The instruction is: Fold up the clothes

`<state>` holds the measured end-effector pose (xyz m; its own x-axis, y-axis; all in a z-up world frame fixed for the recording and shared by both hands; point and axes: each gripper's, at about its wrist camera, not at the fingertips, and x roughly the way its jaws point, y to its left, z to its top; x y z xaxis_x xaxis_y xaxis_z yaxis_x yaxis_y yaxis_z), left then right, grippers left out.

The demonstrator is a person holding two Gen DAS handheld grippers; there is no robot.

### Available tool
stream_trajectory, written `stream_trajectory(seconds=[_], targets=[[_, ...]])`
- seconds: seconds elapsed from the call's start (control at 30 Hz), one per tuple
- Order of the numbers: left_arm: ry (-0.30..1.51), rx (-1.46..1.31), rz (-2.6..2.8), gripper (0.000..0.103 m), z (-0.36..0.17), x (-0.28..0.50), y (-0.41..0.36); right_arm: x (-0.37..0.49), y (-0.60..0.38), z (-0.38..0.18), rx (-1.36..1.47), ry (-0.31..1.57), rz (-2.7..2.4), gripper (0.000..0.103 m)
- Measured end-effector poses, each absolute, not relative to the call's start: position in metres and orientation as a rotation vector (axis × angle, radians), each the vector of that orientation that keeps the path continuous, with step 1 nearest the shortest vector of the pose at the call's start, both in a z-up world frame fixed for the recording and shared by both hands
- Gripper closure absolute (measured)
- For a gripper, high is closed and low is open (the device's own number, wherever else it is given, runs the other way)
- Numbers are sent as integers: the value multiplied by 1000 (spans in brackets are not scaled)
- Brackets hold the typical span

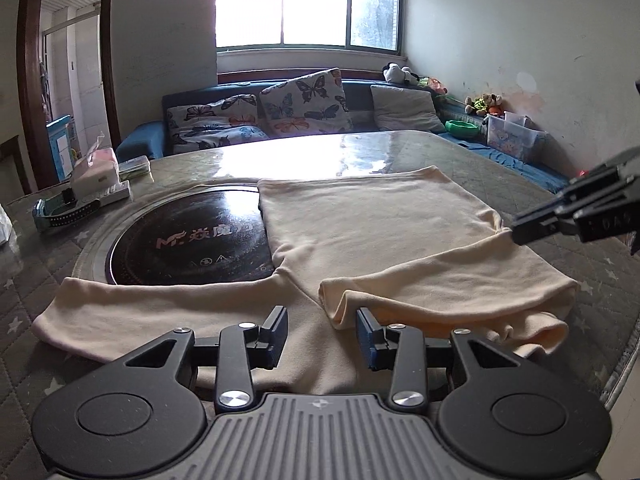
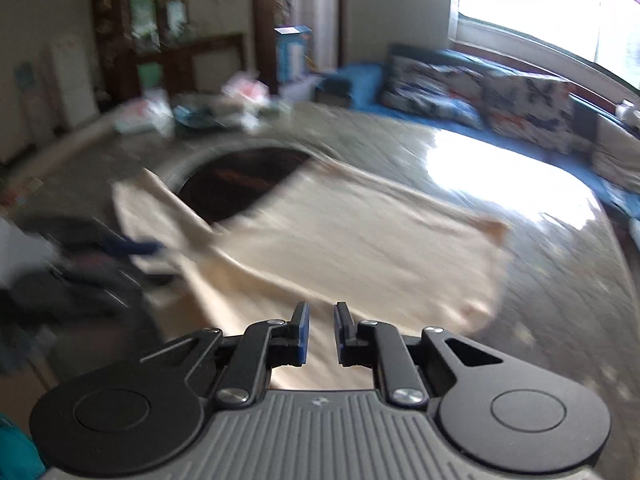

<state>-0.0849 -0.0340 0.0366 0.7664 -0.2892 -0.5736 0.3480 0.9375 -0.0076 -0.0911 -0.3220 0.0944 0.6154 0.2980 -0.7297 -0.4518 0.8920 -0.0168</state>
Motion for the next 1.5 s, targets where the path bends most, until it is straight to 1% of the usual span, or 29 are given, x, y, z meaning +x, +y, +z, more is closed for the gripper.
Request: stream_trajectory(seconds=[0.1, 0.23, 0.27, 0.37, 0.67, 0.77, 0.8, 0.87, 1.0, 1.07, 1.17, 1.27, 1.4, 1.5], targets=[[618, 108, -335, 62, 35, -84, -28, -89, -347, 82, -228, 835, 385, 90], [631, 107, -290, 63, 37, -77, -19, -80, -364, 79, -246, 815, 404, 90], [634, 107, -277, 63, 38, -74, -18, -77, -365, 79, -253, 806, 419, 89], [643, 118, -236, 62, 37, -62, -15, -63, -362, 76, -302, 787, 482, 81], [702, 175, -166, 62, 23, -31, -19, -33, -352, 64, -436, 817, 666, 81], [703, 193, -160, 62, 19, -28, -23, -27, -355, 60, -421, 848, 709, 83], [705, 193, -158, 62, 19, -27, -23, -26, -357, 60, -412, 855, 721, 92], [707, 193, -153, 62, 19, -25, -24, -28, -361, 63, -404, 849, 720, 98], [701, 206, -149, 62, 19, -26, -26, -36, -378, 74, -389, 817, 675, 99], [694, 213, -144, 60, 19, -26, -26, -38, -387, 76, -370, 815, 652, 99], [695, 214, -136, 60, 20, -25, -27, -36, -397, 68, -317, 825, 634, 98], [681, 233, -129, 61, 28, -28, -34, -40, -396, 68, -296, 792, 619, 89], [626, 224, -235, 62, 46, -42, -55, -58, -394, 80, -288, 754, 627, 89], [606, 230, -356, 62, 47, -51, -79, -72, -392, 81, -288, 764, 643, 89]])
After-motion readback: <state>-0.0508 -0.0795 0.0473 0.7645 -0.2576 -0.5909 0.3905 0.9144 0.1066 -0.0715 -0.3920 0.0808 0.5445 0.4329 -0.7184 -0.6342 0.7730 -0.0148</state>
